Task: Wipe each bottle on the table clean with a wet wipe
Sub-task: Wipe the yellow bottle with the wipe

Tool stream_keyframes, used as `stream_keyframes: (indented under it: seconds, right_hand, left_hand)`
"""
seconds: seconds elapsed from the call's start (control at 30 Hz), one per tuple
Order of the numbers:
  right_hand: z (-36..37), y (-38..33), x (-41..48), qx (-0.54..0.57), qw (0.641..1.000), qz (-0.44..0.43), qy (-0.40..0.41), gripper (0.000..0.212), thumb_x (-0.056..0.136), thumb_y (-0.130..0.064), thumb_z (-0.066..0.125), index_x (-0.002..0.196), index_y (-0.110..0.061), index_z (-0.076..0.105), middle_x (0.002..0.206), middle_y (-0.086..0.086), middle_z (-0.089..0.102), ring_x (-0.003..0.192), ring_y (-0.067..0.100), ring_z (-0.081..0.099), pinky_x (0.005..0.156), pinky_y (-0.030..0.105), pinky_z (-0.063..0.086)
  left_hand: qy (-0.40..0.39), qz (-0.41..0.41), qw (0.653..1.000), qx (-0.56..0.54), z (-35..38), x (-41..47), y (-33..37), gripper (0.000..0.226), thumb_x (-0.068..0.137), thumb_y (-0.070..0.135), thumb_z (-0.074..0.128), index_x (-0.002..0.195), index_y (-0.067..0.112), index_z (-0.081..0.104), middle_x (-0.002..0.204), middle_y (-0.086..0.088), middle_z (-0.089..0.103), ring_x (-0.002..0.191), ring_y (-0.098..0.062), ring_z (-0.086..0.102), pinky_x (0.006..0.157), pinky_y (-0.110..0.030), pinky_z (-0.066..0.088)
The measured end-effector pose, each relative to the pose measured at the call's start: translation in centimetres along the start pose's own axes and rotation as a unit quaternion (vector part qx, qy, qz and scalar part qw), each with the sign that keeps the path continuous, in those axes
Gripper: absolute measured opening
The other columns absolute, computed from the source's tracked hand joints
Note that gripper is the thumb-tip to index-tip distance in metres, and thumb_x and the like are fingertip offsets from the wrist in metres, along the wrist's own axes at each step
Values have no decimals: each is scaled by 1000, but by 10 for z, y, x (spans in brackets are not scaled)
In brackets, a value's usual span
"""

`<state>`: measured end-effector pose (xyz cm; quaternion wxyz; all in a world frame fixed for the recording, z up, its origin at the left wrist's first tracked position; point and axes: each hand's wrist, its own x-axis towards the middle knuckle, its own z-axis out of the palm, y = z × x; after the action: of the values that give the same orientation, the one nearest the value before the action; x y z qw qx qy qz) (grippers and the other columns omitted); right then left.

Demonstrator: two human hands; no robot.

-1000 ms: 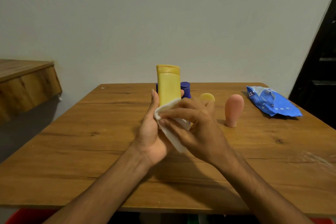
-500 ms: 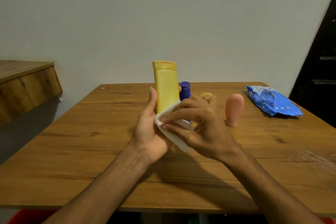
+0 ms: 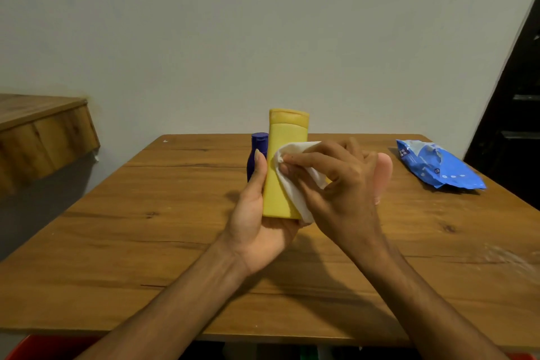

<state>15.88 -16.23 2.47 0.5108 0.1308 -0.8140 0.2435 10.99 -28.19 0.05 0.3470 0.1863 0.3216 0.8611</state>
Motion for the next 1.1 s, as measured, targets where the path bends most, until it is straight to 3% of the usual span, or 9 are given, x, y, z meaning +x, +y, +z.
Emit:
stream_keyframes:
  seconds: [0.13, 0.23, 0.3, 0.4, 0.5, 0.6, 0.73, 0.9, 1.1]
  right_hand:
    - [-1, -1, 0, 24, 998, -42, -48, 21, 85, -41, 62, 100, -29, 71, 94, -12, 65, 87, 14, 51, 69, 47, 38]
    - [-4, 4, 4, -9, 999, -26, -36, 22, 86, -42, 61, 101, -30, 71, 96, -12, 66, 91, 12, 51, 71, 44, 36]
    - [-5, 6, 5, -23, 999, -29, -34, 22, 86, -41, 60, 102, -29, 71, 98, -12, 66, 92, 11, 50, 72, 44, 36]
    - [-4, 6, 1, -10, 996, -55, -68, 23, 85, -42, 62, 100, -28, 72, 96, -11, 66, 90, 10, 47, 71, 42, 36]
    - [-4, 9, 3, 16, 999, -23, -23, 19, 84, -41, 66, 98, -30, 72, 93, -12, 67, 89, 10, 50, 71, 47, 38]
    - [-4, 13, 7, 35, 998, 12, 43, 18, 84, -37, 71, 100, -30, 72, 96, -14, 69, 88, 12, 55, 69, 51, 42]
    - [-7, 16, 9, 70, 993, 51, 74, 17, 84, -33, 72, 101, -29, 72, 97, -15, 70, 90, 13, 59, 72, 50, 45]
    - [-8, 22, 12, 134, 982, 96, 90, 19, 85, -31, 71, 102, -24, 72, 98, -10, 71, 96, 15, 63, 76, 46, 50]
    - [-9, 21, 9, 53, 998, 33, 24, 18, 84, -40, 68, 102, -38, 67, 98, -22, 65, 93, 7, 56, 74, 52, 45]
  left_hand:
    - [-9, -12, 1000, -27, -4, 1, -1, 73, 88, 62, 53, 142, 13, 48, 121, -14, 62, 116, -27, 57, 95, -43, 50]
    - [3, -12, 1000, -11, -6, 4, -2, 70, 90, 63, 49, 141, 15, 51, 128, -16, 60, 123, -30, 52, 111, -49, 36]
    - [9, -5, 1000, -2, -4, 4, -2, 69, 89, 63, 48, 140, 16, 52, 128, -16, 60, 122, -30, 52, 112, -50, 34]
    - [16, 3, 1000, -19, -3, 3, 1, 69, 89, 62, 48, 137, 13, 54, 119, -15, 64, 113, -29, 58, 100, -46, 45]
    - [-2, 15, 1000, -4, -1, 2, 2, 66, 91, 61, 44, 137, 15, 54, 117, -14, 66, 105, -26, 64, 89, -42, 53]
    - [-18, 14, 999, 27, -1, 2, 0, 62, 91, 61, 45, 137, 20, 55, 120, -13, 63, 100, -25, 61, 82, -41, 46]
    - [-41, 2, 998, 42, -2, 0, -5, 58, 93, 62, 42, 125, 18, 63, 101, -12, 63, 79, -23, 57, 68, -35, 43]
    - [-29, -23, 997, 61, -1, -3, -6, 58, 89, 62, 47, 111, 13, 69, 81, -12, 62, 68, -21, 58, 69, -36, 45]
    - [-49, -8, 997, 65, 0, 0, -3, 57, 94, 61, 42, 125, 16, 60, 98, -13, 60, 70, -21, 54, 66, -36, 42]
